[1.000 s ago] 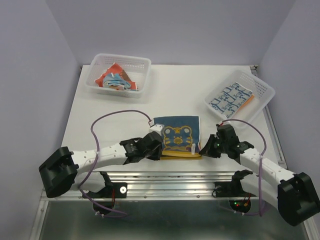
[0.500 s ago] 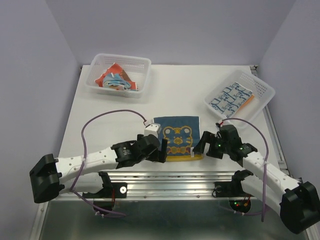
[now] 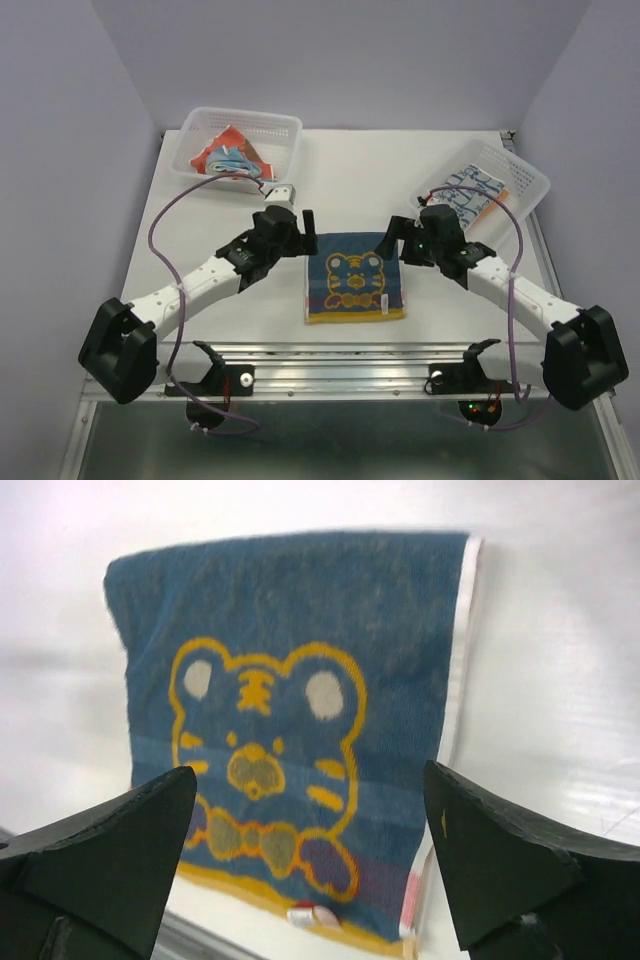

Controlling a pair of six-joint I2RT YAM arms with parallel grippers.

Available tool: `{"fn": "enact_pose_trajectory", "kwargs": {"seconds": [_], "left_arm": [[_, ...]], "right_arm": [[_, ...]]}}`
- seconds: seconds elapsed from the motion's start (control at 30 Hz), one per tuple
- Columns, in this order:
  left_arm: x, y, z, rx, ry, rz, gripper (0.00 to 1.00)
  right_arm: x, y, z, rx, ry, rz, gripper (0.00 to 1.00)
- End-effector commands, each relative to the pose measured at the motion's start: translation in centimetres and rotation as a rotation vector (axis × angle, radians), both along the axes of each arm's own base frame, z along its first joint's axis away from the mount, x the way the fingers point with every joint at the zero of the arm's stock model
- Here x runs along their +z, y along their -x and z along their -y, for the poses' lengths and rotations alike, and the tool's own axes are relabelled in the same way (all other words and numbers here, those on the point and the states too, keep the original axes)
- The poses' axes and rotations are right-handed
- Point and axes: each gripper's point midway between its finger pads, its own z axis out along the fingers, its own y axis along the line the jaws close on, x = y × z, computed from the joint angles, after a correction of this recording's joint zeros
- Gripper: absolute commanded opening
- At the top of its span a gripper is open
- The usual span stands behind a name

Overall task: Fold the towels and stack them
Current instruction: Fold the towel

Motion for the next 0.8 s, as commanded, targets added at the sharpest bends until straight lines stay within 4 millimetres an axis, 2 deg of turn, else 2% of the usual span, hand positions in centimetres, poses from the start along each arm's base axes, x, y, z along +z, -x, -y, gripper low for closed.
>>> {"fn": "enact_pose_trajectory", "kwargs": {"seconds": [0.0,0.03,0.07,0.13,0.23,0.33,0.37,0.5,0.77], "left_arm": [[1.9,-3.5,2.0,-0.099,-0.007,0.08,0.99],[1.5,-4.0,1.9,-0.095,-0.018,0.072,0.99],[0.2,-4.6,1.9,-0.095,-0.039,0.043,0.99],[-0.2,-5.9,1.7,-0.09,-0.042,0.031,0.99],[-2.4,-7.6,1.4,-0.092,-0.036,-0.025,0.99],[-5.1,-9.2,0.9,-0.081,-0.043,-0.097,0.9],[-6.3,-9.4,1.5,-0.113,-0.034,-0.129,0.86],[-8.8,-9.6,2.5,-0.174,0.003,-0.209,0.73],[-10.6,-9.9,2.0,-0.157,-0.013,-0.24,0.61]], "right_arm": [[1.6,-4.7,0.3,-0.067,0.094,0.091,1.0],[2.2,-5.1,0.3,-0.068,0.098,0.109,1.0],[1.1,-5.4,0.2,-0.068,0.123,0.084,1.0],[1.2,-6.4,0.1,-0.072,0.14,0.094,1.0],[0.2,-7.5,0.7,-0.124,0.178,0.086,1.0],[-0.4,-8.4,0.8,-0.168,0.175,0.089,1.0],[-0.6,-8.7,0.8,-0.18,0.177,0.092,1.0],[-1.3,-9.2,0.9,-0.194,0.193,0.084,1.0],[-2.3,-9.8,1.0,-0.214,0.206,0.071,1.0]]}}
